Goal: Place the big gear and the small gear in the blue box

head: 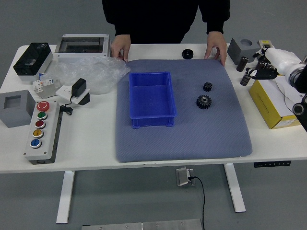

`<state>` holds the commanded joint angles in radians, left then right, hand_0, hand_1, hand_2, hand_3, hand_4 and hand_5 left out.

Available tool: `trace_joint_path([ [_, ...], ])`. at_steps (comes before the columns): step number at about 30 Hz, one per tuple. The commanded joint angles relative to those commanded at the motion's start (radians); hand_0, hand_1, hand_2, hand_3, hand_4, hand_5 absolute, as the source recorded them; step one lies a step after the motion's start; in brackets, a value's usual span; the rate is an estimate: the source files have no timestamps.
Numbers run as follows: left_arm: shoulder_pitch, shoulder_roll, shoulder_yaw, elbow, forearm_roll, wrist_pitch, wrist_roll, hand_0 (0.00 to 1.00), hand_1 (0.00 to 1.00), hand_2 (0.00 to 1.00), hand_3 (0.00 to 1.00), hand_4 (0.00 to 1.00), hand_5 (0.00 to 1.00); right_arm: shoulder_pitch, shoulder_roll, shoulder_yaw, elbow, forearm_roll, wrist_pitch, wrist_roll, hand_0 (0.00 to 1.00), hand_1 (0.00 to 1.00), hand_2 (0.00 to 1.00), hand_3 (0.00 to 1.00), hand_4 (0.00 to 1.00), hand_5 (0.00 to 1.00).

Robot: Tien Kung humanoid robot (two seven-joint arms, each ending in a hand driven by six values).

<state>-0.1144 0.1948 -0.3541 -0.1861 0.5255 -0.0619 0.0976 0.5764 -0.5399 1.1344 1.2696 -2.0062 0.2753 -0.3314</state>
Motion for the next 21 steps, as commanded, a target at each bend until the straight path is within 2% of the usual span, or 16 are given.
trace_joint_path([
  [5, -0.001, 0.0, 0.002, 0.0, -0.001, 0.0, 0.0, 0.83, 0.838, 0.844, 0.854, 0.483, 0.046, 0.009, 0.004, -0.03, 0.001, -0.005, 0.008, 0.004, 0.832, 0.757, 0.782, 0.81, 0.63, 0.48],
  [6, -0.001, 0.0, 0.002, 0.0, -0.002, 0.0, 0.0, 0.83, 0.837, 0.843, 0.853, 0.482, 0.044, 0.012, 0.006, -0.038, 0.001, -0.007, 0.01, 0.005, 0.755, 0.705, 0.748, 0.813, 0.631, 0.307],
  [11, -0.002, 0.001, 0.006, 0.001, -0.005, 0.0, 0.0, 0.83, 0.837, 0.843, 0.853, 0.482, 0.044, 0.028, 0.011, -0.076, 0.001, -0.017, 0.02, 0.012, 0.755, 0.705, 0.748, 0.813, 0.631, 0.307],
  [12, -0.002, 0.001, 0.007, 0.001, -0.006, 0.0, 0.0, 0.83, 0.838, 0.843, 0.851, 0.483, 0.043, 0.032, 0.012, -0.085, 0.002, -0.019, 0.021, 0.014, 0.673, 0.647, 0.716, 0.804, 0.636, 0.243],
  [17, -0.002, 0.002, 0.014, 0.002, -0.013, 0.0, 0.0, 0.83, 0.838, 0.843, 0.851, 0.483, 0.043, 0.054, 0.015, -0.135, -0.002, -0.025, 0.035, 0.024, 0.673, 0.647, 0.716, 0.804, 0.636, 0.243],
  [18, -0.003, 0.003, 0.016, 0.003, -0.015, 0.0, 0.001, 0.83, 0.837, 0.843, 0.852, 0.482, 0.045, 0.059, 0.016, -0.147, -0.004, -0.026, 0.038, 0.026, 0.631, 0.626, 0.715, 0.809, 0.635, 0.184],
  [21, -0.004, 0.003, 0.025, 0.005, -0.023, 0.0, 0.001, 0.83, 0.837, 0.843, 0.852, 0.482, 0.045, 0.075, 0.021, -0.182, -0.014, -0.032, 0.047, 0.033, 0.631, 0.626, 0.715, 0.809, 0.635, 0.184],
])
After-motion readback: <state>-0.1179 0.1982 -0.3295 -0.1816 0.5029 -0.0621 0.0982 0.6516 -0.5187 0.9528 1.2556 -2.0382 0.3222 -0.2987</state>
